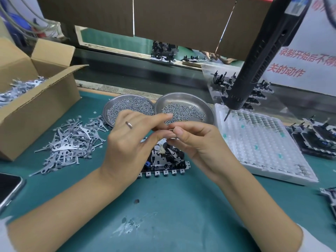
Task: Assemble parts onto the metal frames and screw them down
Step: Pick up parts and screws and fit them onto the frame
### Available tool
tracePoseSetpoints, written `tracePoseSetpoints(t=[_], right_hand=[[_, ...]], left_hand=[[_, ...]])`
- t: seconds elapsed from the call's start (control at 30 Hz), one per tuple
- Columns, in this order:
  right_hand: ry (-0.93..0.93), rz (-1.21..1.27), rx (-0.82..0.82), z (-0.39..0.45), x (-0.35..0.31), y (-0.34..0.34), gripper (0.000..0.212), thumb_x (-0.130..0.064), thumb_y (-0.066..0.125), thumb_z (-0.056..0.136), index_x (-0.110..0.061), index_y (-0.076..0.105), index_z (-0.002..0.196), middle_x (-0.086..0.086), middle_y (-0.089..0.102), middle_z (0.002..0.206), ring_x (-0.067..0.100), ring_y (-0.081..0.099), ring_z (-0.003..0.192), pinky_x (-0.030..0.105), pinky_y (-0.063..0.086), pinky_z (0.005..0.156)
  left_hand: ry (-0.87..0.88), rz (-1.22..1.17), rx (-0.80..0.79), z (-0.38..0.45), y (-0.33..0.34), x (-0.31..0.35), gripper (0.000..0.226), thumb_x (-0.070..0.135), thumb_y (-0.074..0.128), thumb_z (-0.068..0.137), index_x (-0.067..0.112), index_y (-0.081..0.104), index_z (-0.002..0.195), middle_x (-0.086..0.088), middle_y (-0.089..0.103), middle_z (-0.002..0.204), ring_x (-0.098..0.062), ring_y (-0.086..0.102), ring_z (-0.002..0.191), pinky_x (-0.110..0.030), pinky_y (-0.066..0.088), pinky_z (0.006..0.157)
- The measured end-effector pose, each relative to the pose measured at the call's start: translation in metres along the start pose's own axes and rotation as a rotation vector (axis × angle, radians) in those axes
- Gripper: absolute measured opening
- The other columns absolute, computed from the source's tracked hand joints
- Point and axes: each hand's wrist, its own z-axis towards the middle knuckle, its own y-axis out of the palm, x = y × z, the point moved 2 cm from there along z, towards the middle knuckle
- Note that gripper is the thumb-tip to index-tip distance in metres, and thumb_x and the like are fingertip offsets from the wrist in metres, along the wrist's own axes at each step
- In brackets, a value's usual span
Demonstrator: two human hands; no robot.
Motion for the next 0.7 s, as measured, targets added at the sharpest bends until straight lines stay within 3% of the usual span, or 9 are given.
tracePoseSetpoints(t=[0.3, 0.53, 0.7], right_hand=[[0.045, 0.181, -0.044, -0.0024, 0.0038, 0.0073, 0.017, -0.019, 0.072, 0.06, -0.011, 0.077, 0.074, 0.002, 0.071, 0.074, 0.01, 0.068, 0.073, 0.02, 0.054, 0.07], [0.063, 0.217, -0.039, -0.0019, 0.0054, 0.0079, 0.016, -0.019, 0.072, 0.06, -0.012, 0.077, 0.073, 0.003, 0.071, 0.075, 0.01, 0.068, 0.073, 0.022, 0.054, 0.07], [0.069, 0.186, -0.038, -0.0023, 0.0059, 0.006, 0.018, -0.017, 0.068, 0.069, -0.008, 0.076, 0.082, 0.003, 0.071, 0.077, 0.01, 0.067, 0.075, 0.022, 0.054, 0.071]], left_hand=[[-0.026, 0.024, 0.042, 0.0018, -0.0038, 0.0004, 0.019, 0.018, 0.074, 0.08, 0.0, 0.07, 0.081, -0.001, 0.065, 0.079, -0.016, 0.058, 0.073, -0.038, 0.045, 0.073], [-0.009, 0.007, 0.036, 0.003, -0.0045, 0.0027, 0.016, 0.017, 0.074, 0.08, 0.001, 0.071, 0.081, 0.004, 0.061, 0.082, -0.017, 0.059, 0.074, -0.039, 0.046, 0.072], [0.005, 0.004, 0.016, 0.0017, -0.0021, 0.0008, 0.012, 0.011, 0.074, 0.08, 0.008, 0.071, 0.092, -0.003, 0.065, 0.083, -0.022, 0.061, 0.073, -0.042, 0.049, 0.069]])
